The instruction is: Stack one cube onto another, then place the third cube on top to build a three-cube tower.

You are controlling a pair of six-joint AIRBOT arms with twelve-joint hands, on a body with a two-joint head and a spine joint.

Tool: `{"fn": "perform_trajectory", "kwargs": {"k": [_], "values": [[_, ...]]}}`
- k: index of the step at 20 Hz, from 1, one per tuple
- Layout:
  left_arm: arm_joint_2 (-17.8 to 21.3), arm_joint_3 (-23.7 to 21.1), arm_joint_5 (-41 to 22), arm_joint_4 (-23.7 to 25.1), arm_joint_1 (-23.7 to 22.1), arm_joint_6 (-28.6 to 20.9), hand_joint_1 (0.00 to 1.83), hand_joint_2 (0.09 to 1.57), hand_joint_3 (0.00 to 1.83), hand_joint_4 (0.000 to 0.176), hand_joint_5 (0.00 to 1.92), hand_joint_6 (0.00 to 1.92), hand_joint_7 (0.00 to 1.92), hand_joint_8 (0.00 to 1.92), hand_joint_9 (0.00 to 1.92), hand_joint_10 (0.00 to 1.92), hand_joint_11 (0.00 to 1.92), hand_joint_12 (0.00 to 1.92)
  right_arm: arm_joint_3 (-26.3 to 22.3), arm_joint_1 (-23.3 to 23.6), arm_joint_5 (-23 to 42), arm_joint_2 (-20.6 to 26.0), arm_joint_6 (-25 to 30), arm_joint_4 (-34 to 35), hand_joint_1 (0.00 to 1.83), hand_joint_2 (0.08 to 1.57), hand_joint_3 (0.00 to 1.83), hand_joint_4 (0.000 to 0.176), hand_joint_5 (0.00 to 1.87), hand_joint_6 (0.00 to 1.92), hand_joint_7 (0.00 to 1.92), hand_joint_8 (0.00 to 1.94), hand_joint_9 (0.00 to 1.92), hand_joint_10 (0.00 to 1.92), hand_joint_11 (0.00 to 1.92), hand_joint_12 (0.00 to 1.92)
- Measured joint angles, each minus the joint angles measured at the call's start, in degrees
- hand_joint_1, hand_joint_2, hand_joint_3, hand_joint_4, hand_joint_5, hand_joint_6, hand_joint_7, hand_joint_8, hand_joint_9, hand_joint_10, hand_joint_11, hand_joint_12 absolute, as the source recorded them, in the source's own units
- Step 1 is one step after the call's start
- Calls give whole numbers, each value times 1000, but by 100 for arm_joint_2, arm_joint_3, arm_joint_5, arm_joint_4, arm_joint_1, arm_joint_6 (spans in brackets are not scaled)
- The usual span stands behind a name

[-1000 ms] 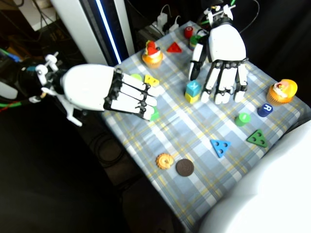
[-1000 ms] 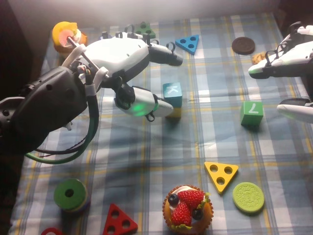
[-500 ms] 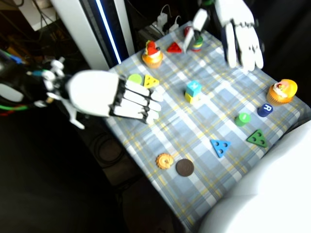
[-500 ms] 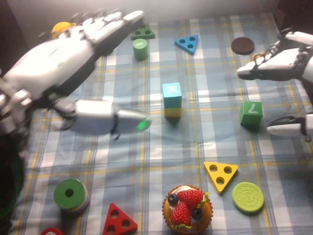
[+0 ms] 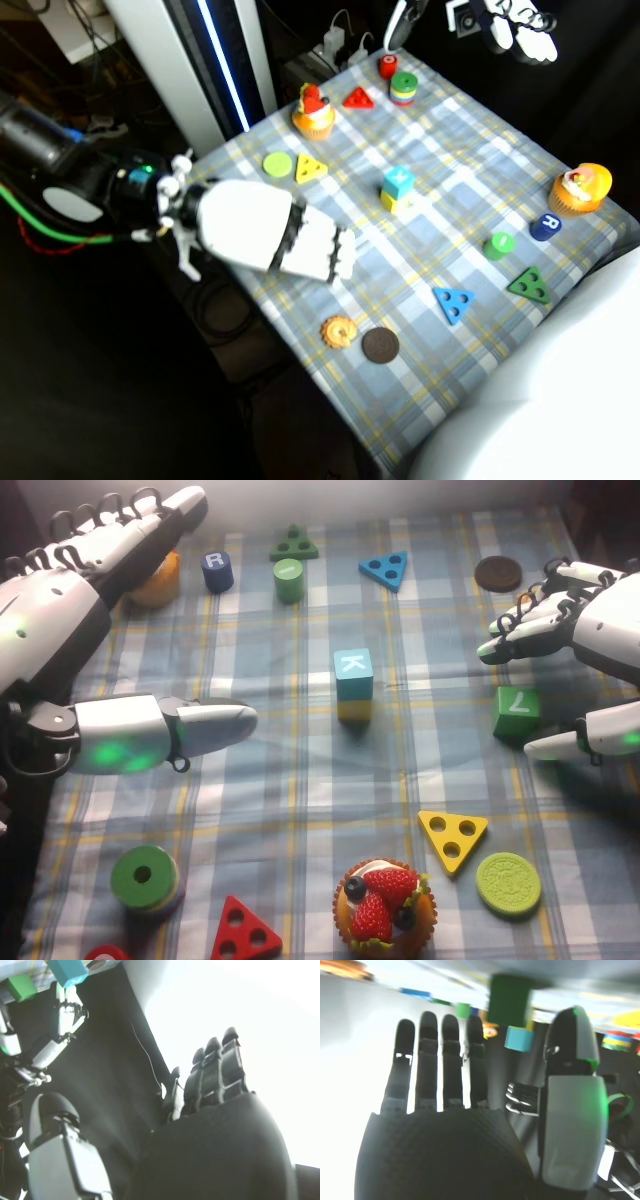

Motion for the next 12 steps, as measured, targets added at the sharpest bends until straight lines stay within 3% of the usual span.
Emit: {"fn": "perform_trajectory", "kwargs": {"k": [4, 12], "values": [[2, -13, -109, -92, 127, -92, 618, 806, 2, 176, 21, 6, 0, 0, 0, 0, 0, 0, 72, 63, -109, -101, 0, 15, 873, 912, 0, 0, 719, 17, 593, 6, 559, 24, 10, 1266], [0, -42, -170, -197, 155, -118, 570, 810, 3, 176, 2, 0, 0, 0, 0, 0, 28, 13, 114, 105, -142, -144, -20, 42, 989, 915, 0, 0, 861, 37, 720, 35, 645, 37, 62, 1222]]}}
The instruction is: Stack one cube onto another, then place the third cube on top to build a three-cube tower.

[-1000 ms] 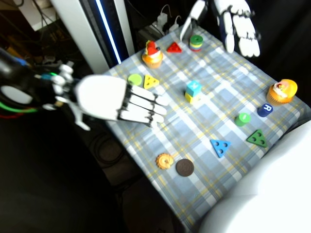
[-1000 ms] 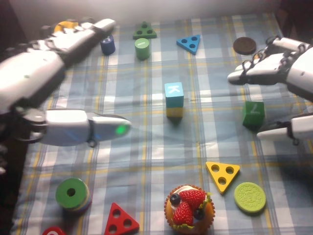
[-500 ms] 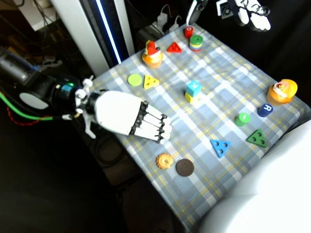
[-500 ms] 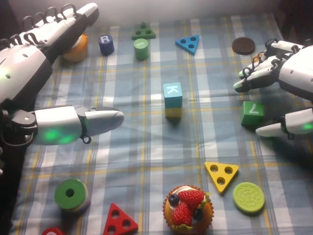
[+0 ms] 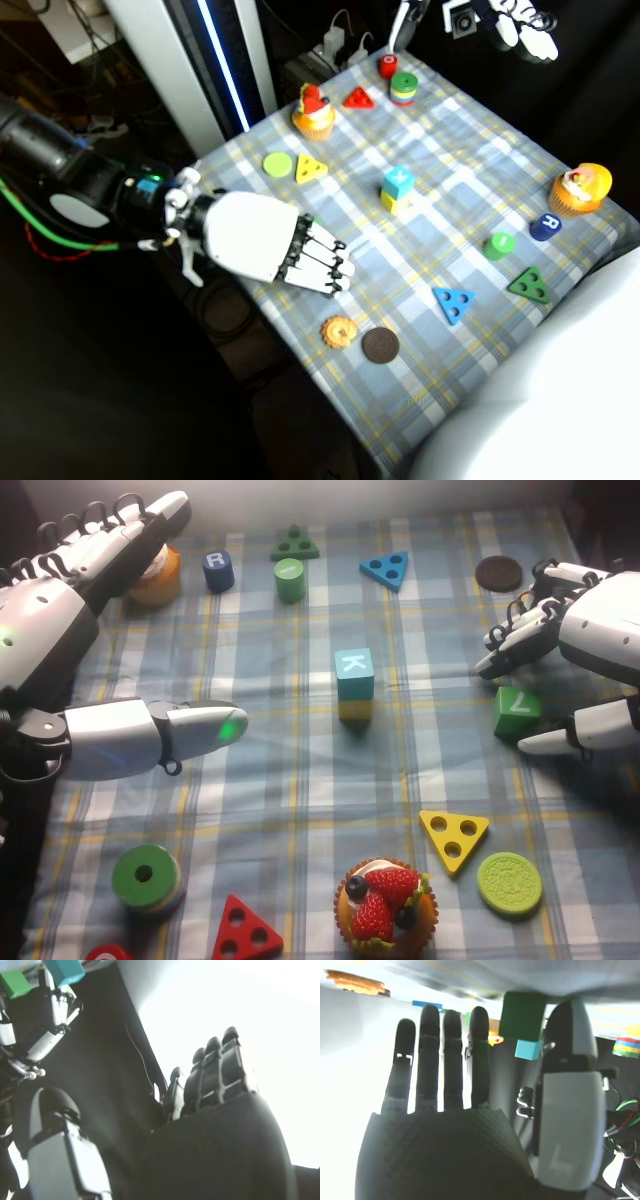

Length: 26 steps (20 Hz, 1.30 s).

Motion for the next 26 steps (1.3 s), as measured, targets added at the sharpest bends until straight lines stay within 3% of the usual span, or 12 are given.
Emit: {"fn": "perform_trajectory", "kwargs": {"k": [3, 4, 5, 7, 8, 11, 13, 15, 20, 24, 26], "values": [[-24, 0, 0, -4, 0, 0, 581, 804, 0, 176, 2, 0, 0, 0, 0, 0, 31, 14, -2, 63, 4, 0, -2, -13, 1080, 938, 0, 0, 977, 34, 818, 35, 744, 38, 205, 1165], [-22, 0, -11, 4, 31, -4, 586, 807, 1, 176, 5, 2, 0, 0, 0, 0, 23, 10, -2, 72, 13, 0, -2, -28, 1128, 1032, 4, 0, 1060, 653, 855, 31, 760, 23, 195, 1176], [-22, 0, -20, -15, 59, -2, 581, 807, 0, 176, 4, 1, 0, 0, 0, 0, 24, 11, -2, 85, 13, -2, -4, -52, 1135, 1070, 4, 0, 1039, 842, 882, 34, 777, 22, 196, 1188], [-24, 0, -2, -68, 59, -2, 614, 815, 3, 176, 4, 1, 0, 0, 0, 0, 7, 4, -4, 109, 9, 0, -22, -76, 1130, 1098, 1, 0, 1000, 944, 893, 31, 790, 22, 127, 1328], [-24, 0, -2, -63, 59, -2, 616, 815, 3, 176, 8, 3, 0, 0, 0, 0, 3, 2, -22, 164, -24, 0, -28, -164, 1142, 1096, 0, 0, 1008, 937, 904, 33, 805, 29, 105, 1390], [-46, 0, 20, -74, 59, -2, 605, 804, 0, 176, 13, 4, 7, 3, 11, 4, 19, 9, -57, 374, -48, -2, 33, -560, 1157, 1068, 0, 0, 1077, 827, 955, 46, 855, 51, 179, 1286], [-46, 11, 28, -92, 59, -2, 607, 792, 0, 176, 16, 3, 34, 11, 36, 11, 34, 17, -48, 643, -37, -2, 354, -960, 1189, 1036, 0, 0, 1155, 694, 959, 39, 836, 45, 193, 1248], [-46, 50, 68, -120, 59, -2, 625, 786, 0, 176, 4, 0, 6, 1, 5, 1, 4, 2, 138, 1051, 22, -168, 901, -1646, 1188, 1033, 0, 0, 1164, 670, 947, 27, 787, 23, 95, 1289], [-44, 214, 345, -118, 7, -2, 638, 789, 0, 176, 25, 7, 30, 10, 15, 4, 0, 0, 813, 1812, 105, -824, 2083, -2988, 1192, 1037, 0, 0, 1153, 683, 935, 7, 789, 14, 166, 1132], [-44, 225, 442, -33, -44, -4, 630, 784, 0, 176, 24, 4, 41, 10, 24, 7, 0, 0, 1029, 1958, -26, -1049, 2293, -3300, 1199, 1025, 0, 0, 1185, 624, 974, 14, 832, 23, 196, 1171], [-44, 260, 494, -15, -44, -4, 629, 786, 0, 176, 19, 1, 48, 11, 33, 9, 0, 0, 1084, 2044, -103, -1078, 2339, -3473, 1200, 1025, 0, 0, 1188, 617, 977, 12, 804, 12, 104, 1242]]}}
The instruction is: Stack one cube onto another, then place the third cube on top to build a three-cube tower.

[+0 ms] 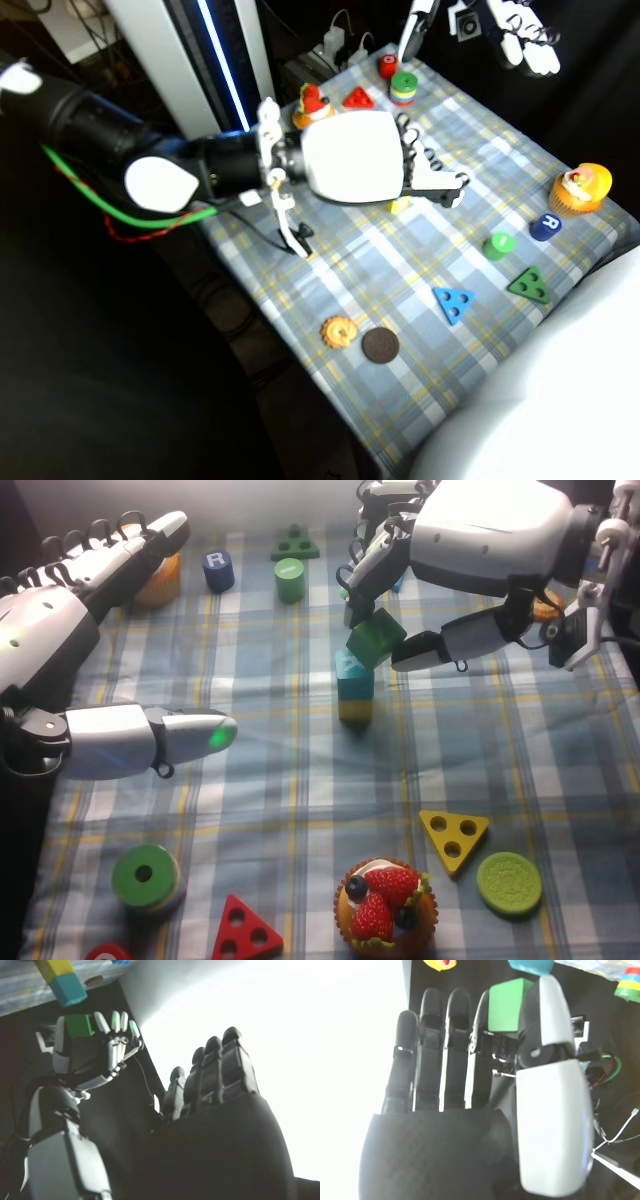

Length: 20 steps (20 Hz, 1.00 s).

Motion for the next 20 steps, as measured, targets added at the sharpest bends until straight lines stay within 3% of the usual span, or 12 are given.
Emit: {"fn": "perform_trajectory", "kwargs": {"k": [4, 9, 10, 11, 12, 13, 14, 20], "values": [[-2, 2, 52, -15, 0, 0, 649, 781, 0, 176, 7, 3, 51, 8, 39, 9, 0, 0, 81, 153, -61, -127, 22, -144, 1199, 1024, 0, 0, 1191, 615, 938, 1, 732, 2, 41, 1205], [-2, 37, 66, -24, -13, 0, 636, 788, 1, 176, 0, 0, 50, 4, 52, 9, 0, 0, 85, 168, -81, -203, 85, -345, 1194, 1038, 1, 0, 1153, 676, 916, 5, 753, 12, 4, 1345], [-2, 37, 81, -17, -24, -2, 643, 791, 2, 176, 11, 4, 55, 5, 55, 8, 0, 0, 92, 168, -90, -203, 98, -378, 1195, 1035, 5, 0, 1163, 657, 900, 207, 616, 593, 54, 1529], [-2, 37, 81, -15, -31, 0, 655, 789, 1, 176, 12, 4, 55, 4, 52, 6, 0, 0, 92, 168, -114, -203, 120, -420, 1195, 1037, 1, 0, 1157, 670, 811, 400, 507, 815, 44, 1477], [-2, 37, 79, -15, -28, 0, 647, 786, 0, 176, 10, 2, 54, 3, 63, 10, 0, 0, 92, 168, -146, -203, 144, -487, 1195, 1039, 0, 0, 1153, 679, 817, 330, 535, 567, 8, 1260], [-2, 37, 81, -15, -31, 0, 647, 786, 0, 176, 10, 2, 54, 3, 63, 10, 0, 0, 92, 168, -160, -203, 157, -520, 1195, 1039, 0, 0, 1153, 679, 817, 330, 535, 567, 8, 1260], [-2, 37, 81, -17, -31, 0, 665, 787, 0, 176, 20, 5, 50, 0, 58, 6, 0, 0, 92, 168, -168, -203, 175, -542, 1197, 1037, 0, 0, 1155, 679, 862, 100, 612, 141, 0, 1028], [-2, 37, 83, -17, -28, 0, 659, 784, 0, 176, 27, 5, 54, 2, 45, 3, 0, 0, 92, 168, -201, -203, 181, -575, 1194, 1046, 0, 0, 1128, 724, 894, 36, 709, 47, 58, 1097]]}}
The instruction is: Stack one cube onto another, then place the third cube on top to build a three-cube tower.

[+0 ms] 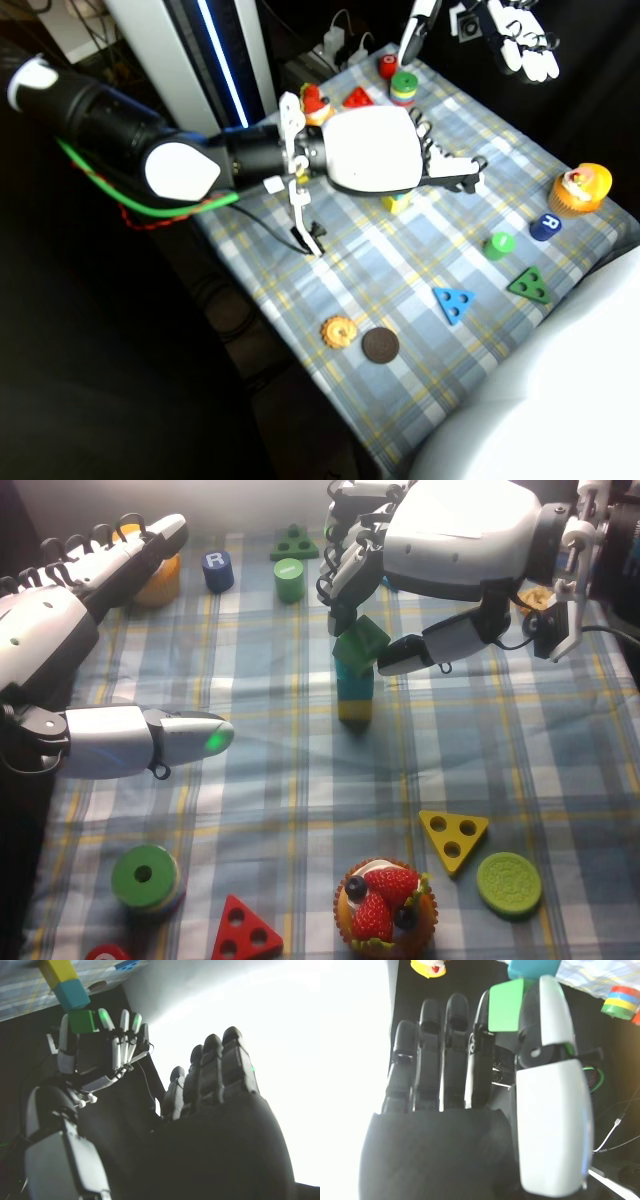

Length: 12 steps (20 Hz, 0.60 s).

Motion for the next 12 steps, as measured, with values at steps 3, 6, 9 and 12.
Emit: {"fn": "perform_trajectory", "kwargs": {"k": [3, 6, 9, 12], "values": [[0, 0, 0, 0, -2, 0, 656, 784, 0, 176, 25, 3, 62, 4, 62, 9, 0, 0, 0, 0, -13, 0, 0, 0, 1194, 1045, 1, 0, 1129, 721, 880, 22, 677, 20, 32, 1082], [0, 0, 0, 0, 0, 0, 650, 780, 0, 176, 39, 7, 68, 4, 70, 9, 0, 0, 0, 0, -28, 0, 2, 0, 1193, 1047, 0, 0, 1123, 729, 863, 13, 696, 27, 53, 1152], [0, 0, 0, 2, -2, 0, 669, 780, 0, 176, 36, 4, 67, 3, 61, 4, 0, 0, 0, 0, -31, 0, 2, 0, 1189, 1050, 1, 0, 1109, 751, 813, 0, 688, 23, 60, 1207], [0, 0, 0, 2, -2, 0, 662, 787, 2, 176, 36, 3, 68, 2, 59, 2, 0, 0, 0, 0, -31, 0, 2, 0, 1194, 972, 0, 0, 905, 343, 705, 0, 605, 1, 28, 1105]]}}
